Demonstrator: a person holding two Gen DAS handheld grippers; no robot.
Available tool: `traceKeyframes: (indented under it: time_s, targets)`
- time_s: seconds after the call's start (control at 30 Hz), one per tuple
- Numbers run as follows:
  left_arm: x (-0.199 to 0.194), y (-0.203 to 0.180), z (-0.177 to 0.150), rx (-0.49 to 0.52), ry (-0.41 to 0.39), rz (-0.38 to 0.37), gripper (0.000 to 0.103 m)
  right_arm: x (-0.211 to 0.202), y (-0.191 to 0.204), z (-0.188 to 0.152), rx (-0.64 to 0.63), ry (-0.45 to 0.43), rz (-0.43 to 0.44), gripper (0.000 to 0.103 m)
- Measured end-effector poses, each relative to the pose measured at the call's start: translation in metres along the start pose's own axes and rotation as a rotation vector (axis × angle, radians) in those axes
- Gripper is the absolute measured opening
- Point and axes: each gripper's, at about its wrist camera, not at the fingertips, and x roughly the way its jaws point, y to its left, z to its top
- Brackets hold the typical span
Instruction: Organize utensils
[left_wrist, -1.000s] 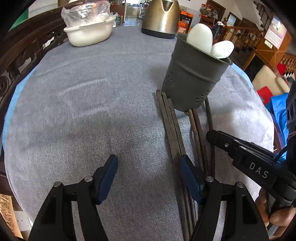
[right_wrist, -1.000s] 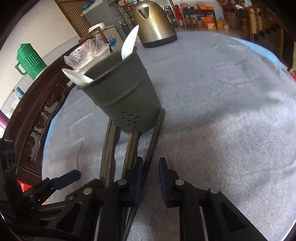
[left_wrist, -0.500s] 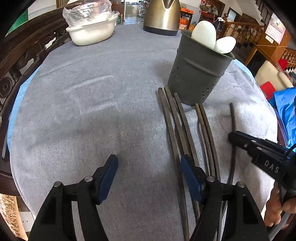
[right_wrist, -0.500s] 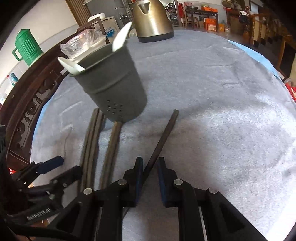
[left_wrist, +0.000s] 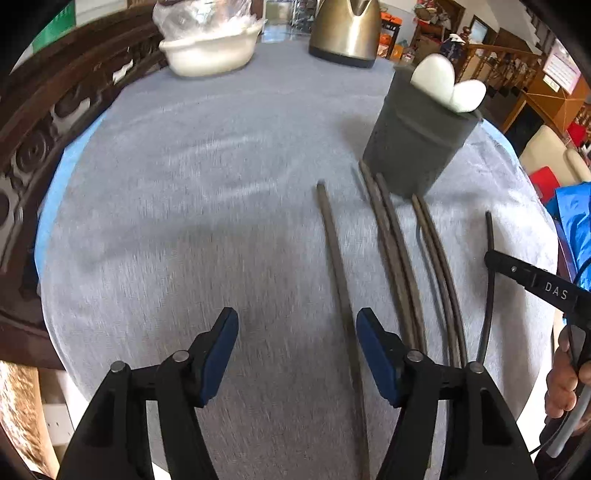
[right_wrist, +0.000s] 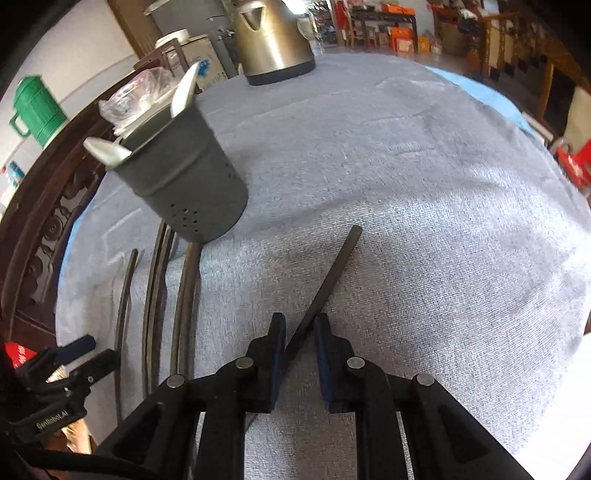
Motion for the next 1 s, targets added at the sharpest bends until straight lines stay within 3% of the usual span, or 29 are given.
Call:
traceKeyframes:
  time_s: [0.23, 0.37, 0.47, 0.6, 0.73, 1.0]
  targets:
    - [0.017, -0.001, 0.049, -0.021, 0.002, 0.0, 0.067, 0.01, -0.007, 0.027, 0.091, 0.055, -0.012, 0.021]
    - [0.036, -0.001, 0.068, -0.025, 0.025, -0.023, 0.057, 0.016, -0.003, 0.04, 0.105, 0.066, -0.048, 0.02]
    - [0.044, -0.002, 0.076, -0.029, 0.037, -0.034, 0.039, 0.02, 0.004, 0.046, 0.071, 0.062, -0.081, 0.013]
    - [0.051, 0.001, 0.084, -0.033, 0.043, -0.094, 0.008, 0.023, 0.01, 0.046, 0.005, 0.033, -0.098, 0.012]
    - [0.048, 0.001, 0.086, -0.039, 0.017, -0.125, 0.007, 0.014, 0.007, 0.04, 0.021, -0.006, -0.016, 0.007]
    - [-0.017, 0.011, 0.08, -0.038, -0.123, -0.163, 0.006, -0.021, 0.011, 0.038, 0.001, -0.128, 0.045, 0.007]
